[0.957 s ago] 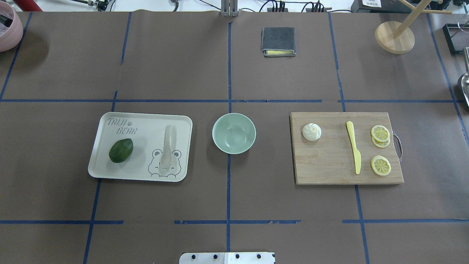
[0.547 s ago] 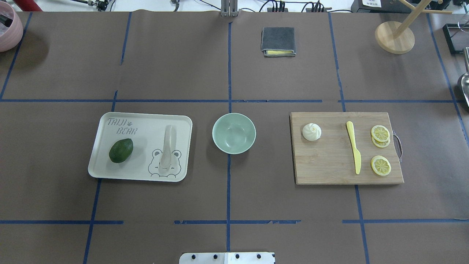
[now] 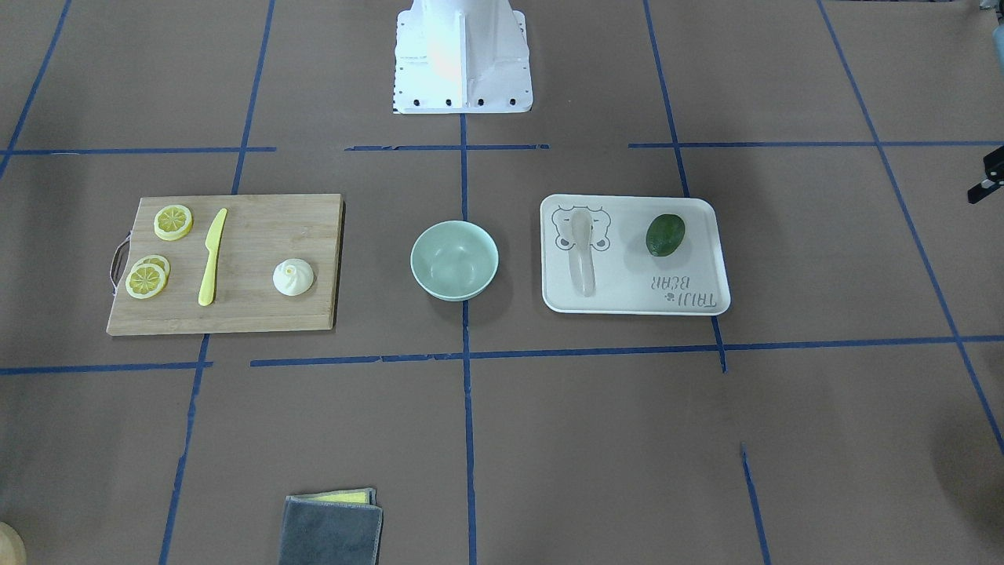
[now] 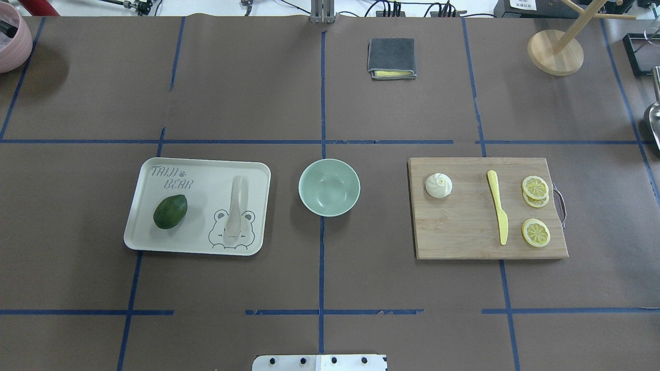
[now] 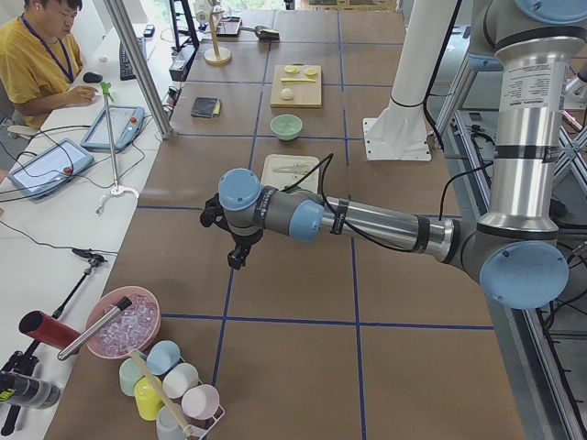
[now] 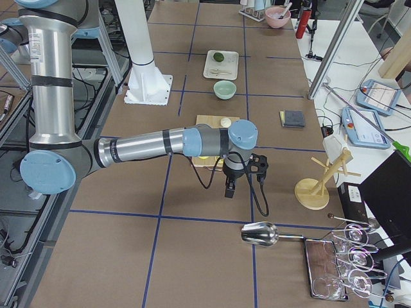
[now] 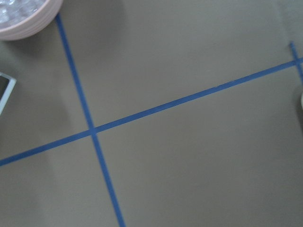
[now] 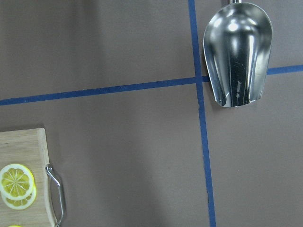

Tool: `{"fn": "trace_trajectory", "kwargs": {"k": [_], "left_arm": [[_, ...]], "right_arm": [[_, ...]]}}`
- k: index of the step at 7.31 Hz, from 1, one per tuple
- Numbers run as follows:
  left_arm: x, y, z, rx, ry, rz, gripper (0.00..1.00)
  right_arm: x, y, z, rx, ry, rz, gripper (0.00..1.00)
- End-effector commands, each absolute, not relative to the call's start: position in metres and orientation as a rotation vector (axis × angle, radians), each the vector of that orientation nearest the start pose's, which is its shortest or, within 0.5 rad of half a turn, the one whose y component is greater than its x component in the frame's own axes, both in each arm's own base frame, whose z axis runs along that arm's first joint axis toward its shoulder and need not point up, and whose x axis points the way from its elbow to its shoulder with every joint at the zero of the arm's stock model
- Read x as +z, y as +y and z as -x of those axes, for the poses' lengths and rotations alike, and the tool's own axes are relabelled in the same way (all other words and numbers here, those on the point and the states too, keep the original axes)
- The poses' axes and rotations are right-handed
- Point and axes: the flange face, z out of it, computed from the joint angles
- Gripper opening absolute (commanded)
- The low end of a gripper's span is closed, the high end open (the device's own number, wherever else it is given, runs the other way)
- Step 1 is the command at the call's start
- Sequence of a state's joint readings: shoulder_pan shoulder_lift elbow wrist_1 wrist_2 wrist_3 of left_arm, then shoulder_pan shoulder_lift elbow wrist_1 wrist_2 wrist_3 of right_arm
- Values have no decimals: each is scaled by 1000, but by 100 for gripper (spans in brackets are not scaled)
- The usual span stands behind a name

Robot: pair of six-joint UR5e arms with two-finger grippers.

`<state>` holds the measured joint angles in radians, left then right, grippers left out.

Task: Put spoon and bun in bowl

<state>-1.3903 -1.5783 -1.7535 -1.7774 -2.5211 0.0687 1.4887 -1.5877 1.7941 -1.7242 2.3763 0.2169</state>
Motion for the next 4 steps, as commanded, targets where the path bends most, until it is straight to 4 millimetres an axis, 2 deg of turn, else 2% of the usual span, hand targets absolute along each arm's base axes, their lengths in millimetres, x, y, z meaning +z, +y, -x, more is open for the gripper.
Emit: {"fn": "trace_trajectory", "kwargs": {"k": [1, 2, 3, 4], "left_arm": [[471, -495, -165, 501, 1066, -320, 100], [435, -504, -203, 463, 1077, -323, 100], [388, -503, -271, 388, 1091, -276, 100], [349, -495, -331, 261, 1077, -256, 100]], "right_arm": [[567, -483, -20, 102, -826, 70, 100], [569, -482, -20, 104, -834, 76, 100], [568, -480, -19, 102, -846, 77, 100], [565, -480, -18, 99, -859, 75, 100]]}}
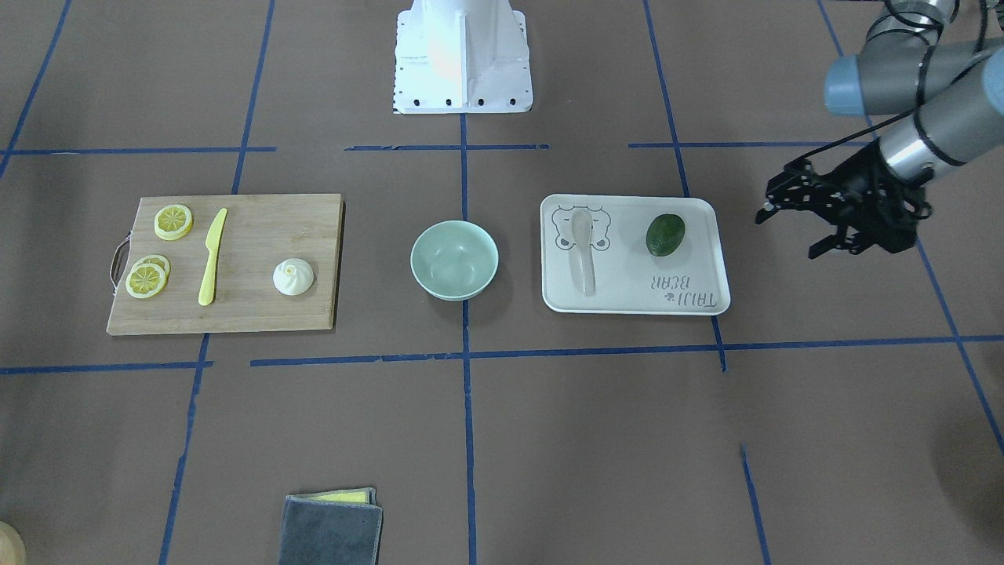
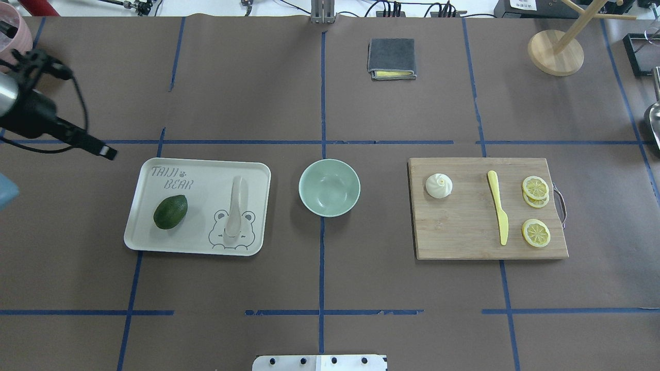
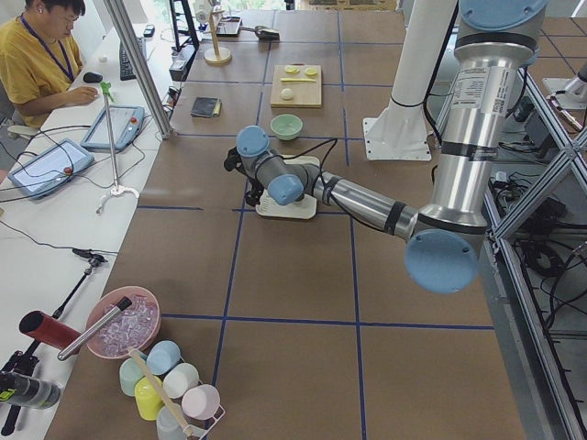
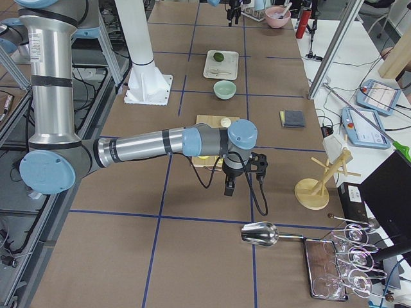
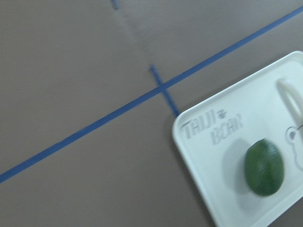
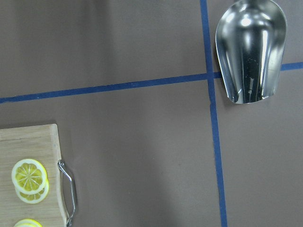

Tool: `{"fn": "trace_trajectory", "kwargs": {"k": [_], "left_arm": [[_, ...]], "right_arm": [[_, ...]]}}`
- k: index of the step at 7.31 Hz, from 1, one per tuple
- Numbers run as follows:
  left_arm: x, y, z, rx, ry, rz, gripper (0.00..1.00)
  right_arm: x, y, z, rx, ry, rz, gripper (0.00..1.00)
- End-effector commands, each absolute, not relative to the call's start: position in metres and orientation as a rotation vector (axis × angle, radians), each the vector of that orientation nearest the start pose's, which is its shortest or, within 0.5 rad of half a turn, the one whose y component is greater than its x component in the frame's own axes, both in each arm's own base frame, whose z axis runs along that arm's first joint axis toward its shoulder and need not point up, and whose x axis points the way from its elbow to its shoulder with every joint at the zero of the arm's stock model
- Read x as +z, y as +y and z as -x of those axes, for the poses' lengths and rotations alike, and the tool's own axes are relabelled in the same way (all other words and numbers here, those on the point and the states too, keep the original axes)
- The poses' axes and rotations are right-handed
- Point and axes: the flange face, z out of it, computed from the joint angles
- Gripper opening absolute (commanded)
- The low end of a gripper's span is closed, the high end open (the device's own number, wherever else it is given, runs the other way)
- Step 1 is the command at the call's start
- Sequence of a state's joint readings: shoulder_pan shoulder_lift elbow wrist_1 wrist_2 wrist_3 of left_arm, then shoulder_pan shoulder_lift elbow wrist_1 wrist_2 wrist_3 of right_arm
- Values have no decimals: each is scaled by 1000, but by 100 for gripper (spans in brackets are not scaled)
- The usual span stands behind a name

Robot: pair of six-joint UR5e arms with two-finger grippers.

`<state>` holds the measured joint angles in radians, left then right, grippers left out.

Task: Put spoon and bun in bowl

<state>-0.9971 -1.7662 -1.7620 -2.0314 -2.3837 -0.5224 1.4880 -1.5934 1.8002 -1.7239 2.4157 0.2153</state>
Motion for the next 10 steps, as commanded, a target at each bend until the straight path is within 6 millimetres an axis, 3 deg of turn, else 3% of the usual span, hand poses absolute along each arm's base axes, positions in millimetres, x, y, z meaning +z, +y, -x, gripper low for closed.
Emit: {"fn": "trace_trajectory", "kwargs": {"k": [1, 2, 3, 4, 6, 7, 8, 10], "left_arm": [[328, -478, -387, 176, 1068, -232, 100], [321, -459, -442, 99, 1027, -214, 100], [327, -440, -475, 89, 962, -211, 99], [336, -441, -481, 82, 924, -191, 99], [335, -454, -505, 81, 908, -177, 99], [336, -454, -505, 80, 906, -175, 93], [338, -454, -505, 81, 903, -174, 77], [339, -454, -507, 88, 900, -173, 11]], "right_arm": [[566, -480, -18, 93, -862, 74, 100], [565, -479, -18, 89, -868, 72, 100], [560, -477, -15, 86, -914, 77, 100], [558, -477, -12, 79, -923, 77, 100], [547, -476, 8, 23, -919, 70, 100], [547, -476, 11, 14, -917, 72, 100], [547, -476, 14, 10, -916, 74, 100], [548, -476, 14, 14, -918, 79, 100]]}}
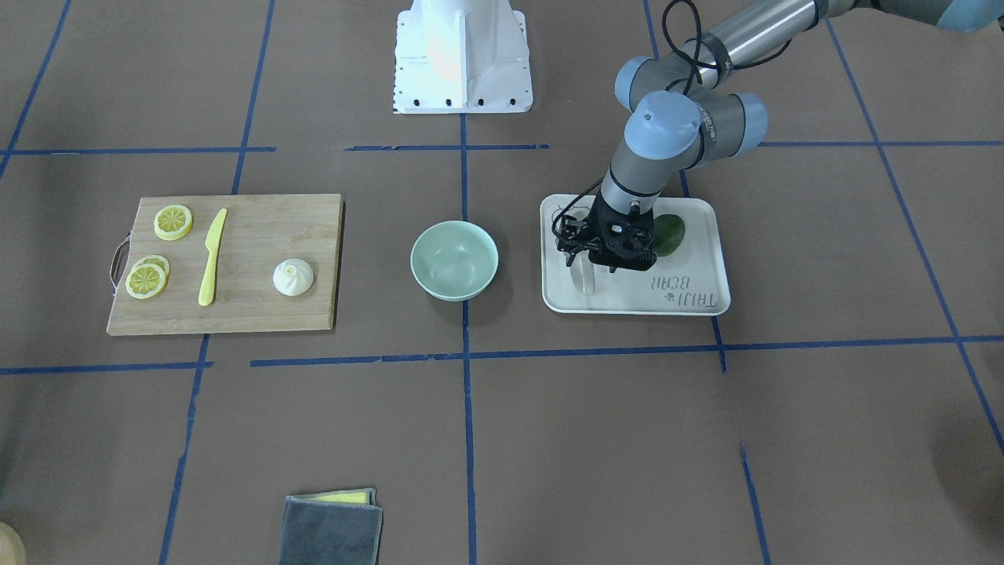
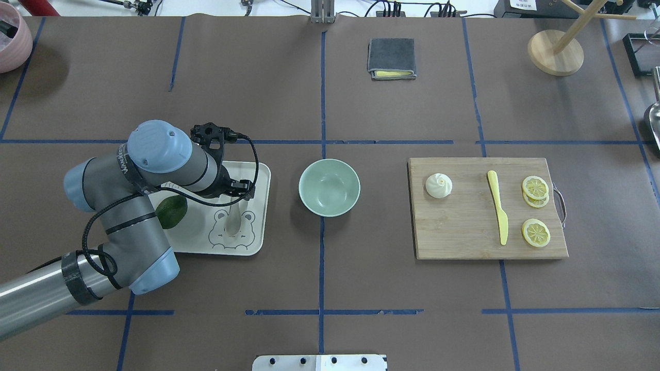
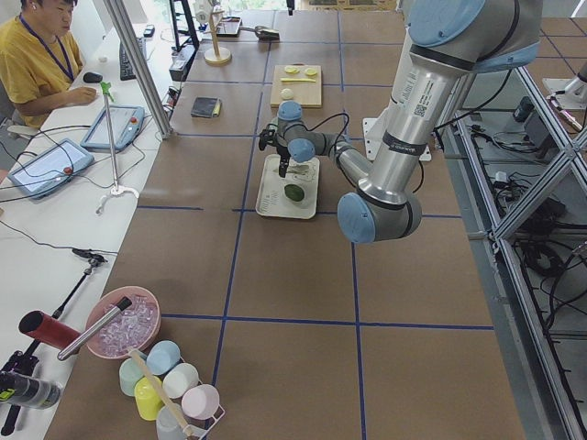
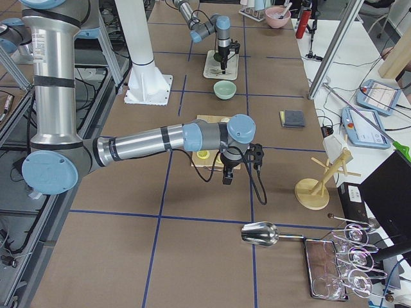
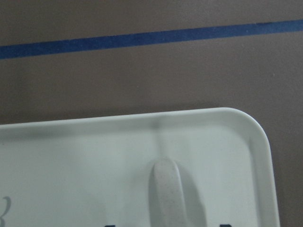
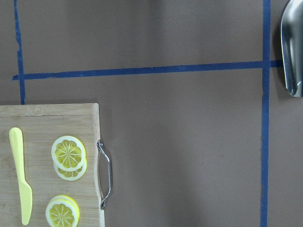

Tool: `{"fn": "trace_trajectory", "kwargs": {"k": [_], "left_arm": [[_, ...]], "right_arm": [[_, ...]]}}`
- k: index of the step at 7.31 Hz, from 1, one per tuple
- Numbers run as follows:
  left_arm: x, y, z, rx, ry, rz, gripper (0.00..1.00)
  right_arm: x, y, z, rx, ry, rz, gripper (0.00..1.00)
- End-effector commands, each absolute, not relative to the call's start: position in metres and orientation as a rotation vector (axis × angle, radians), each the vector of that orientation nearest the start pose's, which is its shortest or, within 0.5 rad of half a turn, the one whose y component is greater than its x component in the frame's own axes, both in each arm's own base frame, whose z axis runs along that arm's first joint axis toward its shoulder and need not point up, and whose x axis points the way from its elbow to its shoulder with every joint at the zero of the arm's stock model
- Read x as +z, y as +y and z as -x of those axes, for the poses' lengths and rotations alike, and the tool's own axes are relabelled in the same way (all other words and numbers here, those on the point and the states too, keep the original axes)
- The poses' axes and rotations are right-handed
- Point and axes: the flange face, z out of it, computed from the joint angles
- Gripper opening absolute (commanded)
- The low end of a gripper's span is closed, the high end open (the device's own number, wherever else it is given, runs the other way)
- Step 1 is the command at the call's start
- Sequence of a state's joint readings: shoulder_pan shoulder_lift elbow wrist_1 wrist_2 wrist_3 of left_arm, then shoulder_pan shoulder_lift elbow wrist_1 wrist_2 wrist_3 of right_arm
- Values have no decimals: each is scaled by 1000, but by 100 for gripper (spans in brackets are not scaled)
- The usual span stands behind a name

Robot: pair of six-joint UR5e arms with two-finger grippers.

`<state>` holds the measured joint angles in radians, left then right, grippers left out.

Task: Put spoon and bun in bowl

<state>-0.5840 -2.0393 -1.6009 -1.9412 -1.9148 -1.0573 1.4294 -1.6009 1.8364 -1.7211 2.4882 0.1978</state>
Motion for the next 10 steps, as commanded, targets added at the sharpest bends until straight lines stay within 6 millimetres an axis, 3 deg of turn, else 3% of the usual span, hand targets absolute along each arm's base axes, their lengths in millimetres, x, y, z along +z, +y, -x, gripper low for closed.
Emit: {"fn": "trace_trajectory", "kwargs": {"k": [1, 3, 4, 6, 7, 8, 9, 10], "left_arm": [[335, -453, -506, 84, 905, -171, 0], [333, -453, -505, 83, 903, -168, 0], [308, -451, -502, 93, 943, -185, 0], [235, -454, -509, 40, 1053, -171, 0], [197, -457, -514, 5, 1101, -172, 0], [173, -465, -528, -27, 1124, -165, 0], [153, -482, -557, -38, 1111, -153, 0], [156, -481, -570, -34, 1102, -146, 0]], "right_arm": [[549, -476, 14, 15, -918, 80, 100], [547, -476, 14, 17, -920, 80, 100], [538, -476, 20, 3, -933, 68, 100], [510, -479, 72, -167, -987, -71, 100], [498, -476, 100, -135, -1003, -36, 100], [486, -471, 130, -117, -1028, -30, 100], [474, -464, 155, -129, -1059, -53, 100], [467, -459, 169, -104, -1075, -37, 100]]}}
